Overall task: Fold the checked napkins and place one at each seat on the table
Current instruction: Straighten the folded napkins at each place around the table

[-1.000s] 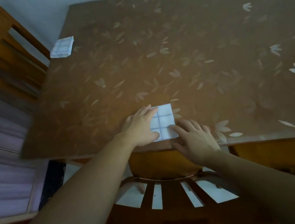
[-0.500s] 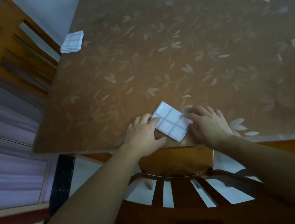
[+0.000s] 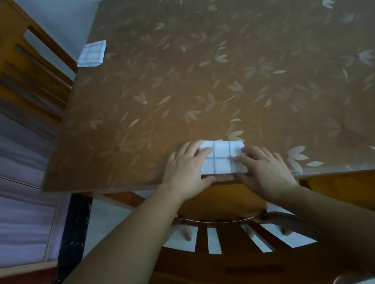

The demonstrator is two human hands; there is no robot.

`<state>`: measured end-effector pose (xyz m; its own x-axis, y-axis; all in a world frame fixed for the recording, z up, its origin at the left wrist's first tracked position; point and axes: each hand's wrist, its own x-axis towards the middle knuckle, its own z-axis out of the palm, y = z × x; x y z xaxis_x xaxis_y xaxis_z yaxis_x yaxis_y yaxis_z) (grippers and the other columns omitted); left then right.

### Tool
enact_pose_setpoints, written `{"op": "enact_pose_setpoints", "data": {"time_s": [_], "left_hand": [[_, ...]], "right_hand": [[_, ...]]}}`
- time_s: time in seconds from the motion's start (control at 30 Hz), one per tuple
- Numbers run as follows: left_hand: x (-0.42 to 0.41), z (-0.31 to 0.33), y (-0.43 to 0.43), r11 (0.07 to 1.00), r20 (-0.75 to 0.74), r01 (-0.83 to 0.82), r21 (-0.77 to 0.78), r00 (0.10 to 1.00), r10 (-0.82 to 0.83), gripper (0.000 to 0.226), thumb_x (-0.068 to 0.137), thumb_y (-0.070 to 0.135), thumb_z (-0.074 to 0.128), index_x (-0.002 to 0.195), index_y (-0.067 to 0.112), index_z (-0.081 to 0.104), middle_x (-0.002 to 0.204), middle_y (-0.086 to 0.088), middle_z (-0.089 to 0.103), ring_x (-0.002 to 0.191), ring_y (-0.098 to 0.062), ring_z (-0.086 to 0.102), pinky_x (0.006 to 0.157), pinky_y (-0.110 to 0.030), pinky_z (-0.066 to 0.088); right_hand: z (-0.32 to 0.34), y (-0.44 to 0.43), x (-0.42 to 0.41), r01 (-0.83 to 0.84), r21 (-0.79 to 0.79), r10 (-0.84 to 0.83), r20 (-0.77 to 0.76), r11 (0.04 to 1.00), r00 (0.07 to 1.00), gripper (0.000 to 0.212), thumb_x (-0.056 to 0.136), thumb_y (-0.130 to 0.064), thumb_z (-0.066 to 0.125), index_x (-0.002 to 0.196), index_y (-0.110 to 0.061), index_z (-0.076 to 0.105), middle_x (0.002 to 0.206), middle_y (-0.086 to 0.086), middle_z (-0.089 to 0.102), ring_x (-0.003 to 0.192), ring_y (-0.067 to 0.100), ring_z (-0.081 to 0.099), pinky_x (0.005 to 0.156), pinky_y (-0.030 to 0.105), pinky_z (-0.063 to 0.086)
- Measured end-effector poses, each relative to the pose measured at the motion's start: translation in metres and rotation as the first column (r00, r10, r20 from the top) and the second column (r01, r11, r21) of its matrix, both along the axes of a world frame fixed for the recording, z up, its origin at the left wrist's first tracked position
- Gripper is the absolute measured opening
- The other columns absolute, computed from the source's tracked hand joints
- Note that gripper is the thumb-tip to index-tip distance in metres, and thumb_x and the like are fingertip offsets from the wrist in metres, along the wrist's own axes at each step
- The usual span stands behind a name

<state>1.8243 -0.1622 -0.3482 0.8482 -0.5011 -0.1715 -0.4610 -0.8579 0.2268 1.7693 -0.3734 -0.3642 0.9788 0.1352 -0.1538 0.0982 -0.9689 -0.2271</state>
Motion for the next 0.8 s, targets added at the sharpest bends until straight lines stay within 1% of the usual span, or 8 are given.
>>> {"op": "enact_pose_setpoints", "data": {"time_s": [0.07, 0.1, 0.3, 0.4, 0.53, 0.6, 0.7, 0.8], "left_hand": [[0.009, 0.000, -0.003, 0.998, -0.082, 0.041, 0.038, 0.996, -0.038, 0.079, 0.087, 0.058, 0.057, 0.152, 0.031, 0.022, 0.163, 0.006, 0.011, 0.150, -0.015, 0.007, 0.116, -0.041, 0.019], [0.013, -0.001, -0.003, 0.997, -0.108, 0.049, 0.060, 0.993, -0.042, 0.081, 0.087, 0.059, 0.056, 0.153, 0.031, 0.019, 0.164, 0.007, 0.009, 0.150, -0.014, 0.004, 0.117, -0.042, 0.018], [0.024, -0.002, 0.008, 0.992, -0.156, 0.043, 0.118, 0.987, -0.024, 0.085, 0.085, 0.064, 0.056, 0.153, 0.029, 0.020, 0.163, 0.007, 0.013, 0.149, -0.017, 0.011, 0.116, -0.044, 0.020], [0.024, -0.003, 0.019, 0.992, -0.164, 0.030, 0.122, 0.986, -0.009, 0.086, 0.084, 0.065, 0.056, 0.153, 0.030, 0.021, 0.163, 0.008, 0.013, 0.149, -0.017, 0.011, 0.116, -0.045, 0.019], [0.021, -0.006, 0.027, 0.995, -0.179, 0.025, 0.100, 0.984, -0.006, 0.086, 0.083, 0.068, 0.054, 0.153, 0.030, 0.022, 0.163, 0.008, 0.013, 0.149, -0.016, 0.010, 0.115, -0.045, 0.018], [0.020, -0.006, 0.024, 0.995, -0.170, 0.026, 0.092, 0.985, -0.010, 0.084, 0.084, 0.068, 0.053, 0.153, 0.030, 0.023, 0.163, 0.008, 0.014, 0.150, -0.015, 0.010, 0.115, -0.044, 0.018], [0.017, -0.007, 0.014, 0.996, -0.148, 0.026, 0.080, 0.989, -0.014, 0.082, 0.085, 0.067, 0.053, 0.152, 0.030, 0.024, 0.163, 0.008, 0.015, 0.149, -0.015, 0.010, 0.115, -0.043, 0.018], [0.013, -0.008, 0.009, 0.997, -0.134, 0.012, 0.075, 0.991, -0.001, 0.081, 0.085, 0.066, 0.054, 0.152, 0.031, 0.025, 0.162, 0.008, 0.015, 0.149, -0.015, 0.010, 0.115, -0.042, 0.018]], "right_hand": [[-0.005, -0.004, -0.001, -0.021, 0.015, 0.021, 0.053, 1.000, 0.998, 0.023, 0.092, -0.038, 0.059, 0.113, -0.029, 0.066, 0.127, 0.001, 0.057, 0.112, 0.026, 0.055, 0.089, 0.048, 0.044], [-0.007, -0.006, -0.001, -0.033, 0.023, 0.031, 0.079, 0.999, 0.996, 0.020, 0.092, -0.036, 0.062, 0.108, -0.028, 0.069, 0.121, 0.000, 0.060, 0.106, 0.026, 0.058, 0.084, 0.048, 0.046], [-0.009, -0.005, 0.005, -0.135, 0.048, 0.122, 0.214, 0.990, 0.969, 0.010, 0.086, -0.023, 0.072, 0.095, -0.022, 0.076, 0.107, 0.003, 0.071, 0.090, 0.028, 0.066, 0.069, 0.041, 0.049], [-0.009, 0.004, 0.010, -0.189, 0.065, 0.168, 0.244, 0.980, 0.955, 0.006, 0.084, -0.020, 0.074, 0.090, -0.020, 0.076, 0.102, 0.004, 0.072, 0.088, 0.028, 0.068, 0.065, 0.039, 0.050], [-0.008, 0.010, 0.008, -0.254, 0.027, 0.237, 0.267, 0.967, 0.934, 0.004, 0.079, -0.020, 0.078, 0.082, -0.020, 0.075, 0.093, 0.002, 0.073, 0.079, 0.028, 0.068, 0.064, 0.035, 0.050], [-0.008, 0.005, 0.006, -0.258, 0.014, 0.245, 0.269, 0.966, 0.931, 0.004, 0.082, -0.023, 0.072, 0.081, -0.020, 0.074, 0.093, 0.001, 0.073, 0.079, 0.027, 0.068, 0.064, 0.035, 0.050], [-0.007, -0.003, 0.004, -0.237, -0.010, 0.232, 0.260, 0.971, 0.937, 0.017, 0.084, -0.027, 0.059, 0.081, -0.022, 0.075, 0.094, 0.000, 0.073, 0.079, 0.025, 0.067, 0.062, 0.037, 0.051], [-0.005, -0.007, 0.003, -0.230, -0.025, 0.229, 0.242, 0.973, 0.943, 0.018, 0.086, -0.028, 0.058, 0.082, -0.022, 0.074, 0.096, 0.001, 0.073, 0.081, 0.025, 0.067, 0.064, 0.037, 0.052]]}}
